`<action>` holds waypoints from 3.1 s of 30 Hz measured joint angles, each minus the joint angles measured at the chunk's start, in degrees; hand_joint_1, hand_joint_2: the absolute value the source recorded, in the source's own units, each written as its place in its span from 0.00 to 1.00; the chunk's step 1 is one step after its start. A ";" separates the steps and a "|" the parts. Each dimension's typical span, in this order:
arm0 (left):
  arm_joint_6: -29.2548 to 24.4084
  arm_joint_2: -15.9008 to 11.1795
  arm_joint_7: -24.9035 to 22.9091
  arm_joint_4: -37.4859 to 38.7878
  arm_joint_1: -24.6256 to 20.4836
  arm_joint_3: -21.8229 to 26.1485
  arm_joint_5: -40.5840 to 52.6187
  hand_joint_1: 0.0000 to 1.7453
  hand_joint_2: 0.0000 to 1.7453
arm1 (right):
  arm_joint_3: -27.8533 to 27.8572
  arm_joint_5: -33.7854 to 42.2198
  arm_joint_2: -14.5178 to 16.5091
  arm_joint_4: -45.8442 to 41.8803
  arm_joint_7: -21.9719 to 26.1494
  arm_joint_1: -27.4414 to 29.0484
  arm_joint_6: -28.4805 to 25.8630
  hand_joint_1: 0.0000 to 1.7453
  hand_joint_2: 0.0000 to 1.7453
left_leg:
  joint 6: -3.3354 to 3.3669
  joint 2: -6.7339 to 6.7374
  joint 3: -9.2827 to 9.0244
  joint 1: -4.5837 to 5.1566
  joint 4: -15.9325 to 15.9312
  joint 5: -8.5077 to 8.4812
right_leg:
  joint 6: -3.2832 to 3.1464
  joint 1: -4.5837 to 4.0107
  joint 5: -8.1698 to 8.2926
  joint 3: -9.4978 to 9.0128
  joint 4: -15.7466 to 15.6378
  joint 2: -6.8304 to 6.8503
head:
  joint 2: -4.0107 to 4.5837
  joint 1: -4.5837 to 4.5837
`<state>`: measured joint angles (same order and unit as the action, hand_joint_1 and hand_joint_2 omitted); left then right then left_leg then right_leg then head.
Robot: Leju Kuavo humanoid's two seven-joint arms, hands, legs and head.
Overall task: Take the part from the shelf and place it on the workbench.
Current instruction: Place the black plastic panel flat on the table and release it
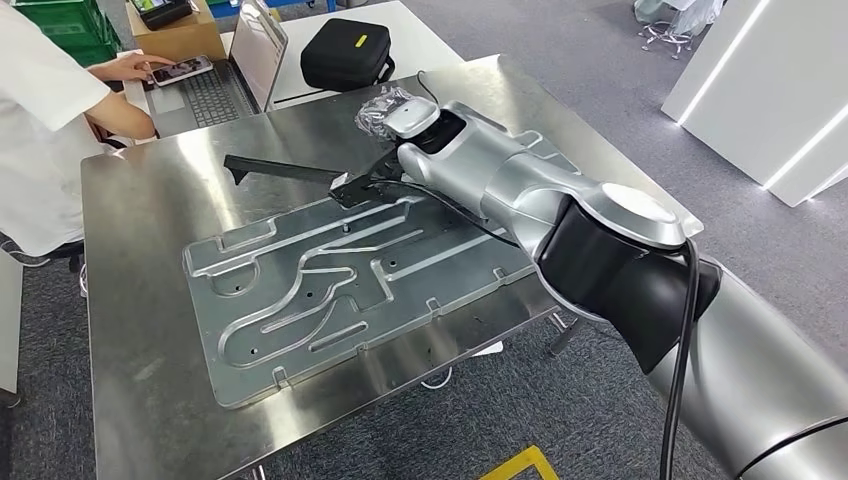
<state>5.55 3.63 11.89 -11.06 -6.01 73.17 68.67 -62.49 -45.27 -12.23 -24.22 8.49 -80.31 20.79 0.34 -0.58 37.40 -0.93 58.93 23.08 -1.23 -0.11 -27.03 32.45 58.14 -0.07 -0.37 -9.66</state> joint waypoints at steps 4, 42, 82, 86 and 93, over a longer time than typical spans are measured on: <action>-0.12 0.03 0.25 0.00 0.04 0.43 -0.27 0.00 0.00 | 0.00 0.29 -0.58 -0.03 0.05 -0.92 0.49 0.00 0.00 | 0.14 -0.01 0.00 0.01 0.02 -0.09 | 0.62 0.01 0.10 0.00 -0.03 0.00 | 0.00 0.00; 0.43 0.85 0.64 0.07 0.36 0.97 -0.61 0.00 0.00 | -0.32 1.81 -3.66 -1.86 0.25 -3.12 1.89 0.00 0.00 | -2.32 0.31 3.32 -1.45 2.76 0.42 | 0.39 1.64 1.47 1.82 1.20 -0.38 | 0.00 0.00; 0.43 1.40 0.47 0.09 -0.25 0.99 0.33 0.00 0.00 | -2.96 3.20 -3.89 -1.86 0.51 -3.54 1.84 0.00 0.00 | -2.44 0.52 -4.83 -0.92 4.88 4.66 | 1.25 1.45 6.15 6.95 0.76 0.70 | -0.01 -0.01; 0.42 1.38 0.27 0.09 -0.16 0.99 0.27 0.00 0.00 | -3.23 3.68 -4.25 -1.92 0.60 -3.41 1.80 0.00 0.00 | -0.41 0.31 -6.13 -0.52 1.05 6.03 | 2.84 1.45 7.60 7.86 1.20 0.75 | -0.01 -0.08; 0.42 1.43 0.30 0.09 -0.12 0.99 0.27 0.00 0.00 | -3.79 3.84 -4.87 -1.89 0.59 -3.00 1.79 0.00 0.00 | 2.07 0.47 -1.02 0.74 0.93 1.45 | 2.40 0.82 -3.70 11.26 17.71 0.39 | 0.00 -0.09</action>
<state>5.97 5.06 12.19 -10.97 -6.13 74.16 68.94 -66.28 -41.43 -17.10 -26.11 9.08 -83.31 22.58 2.41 -0.11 36.39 -0.19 59.86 24.54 1.17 0.71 -30.73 43.71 75.85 0.31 -0.37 -9.75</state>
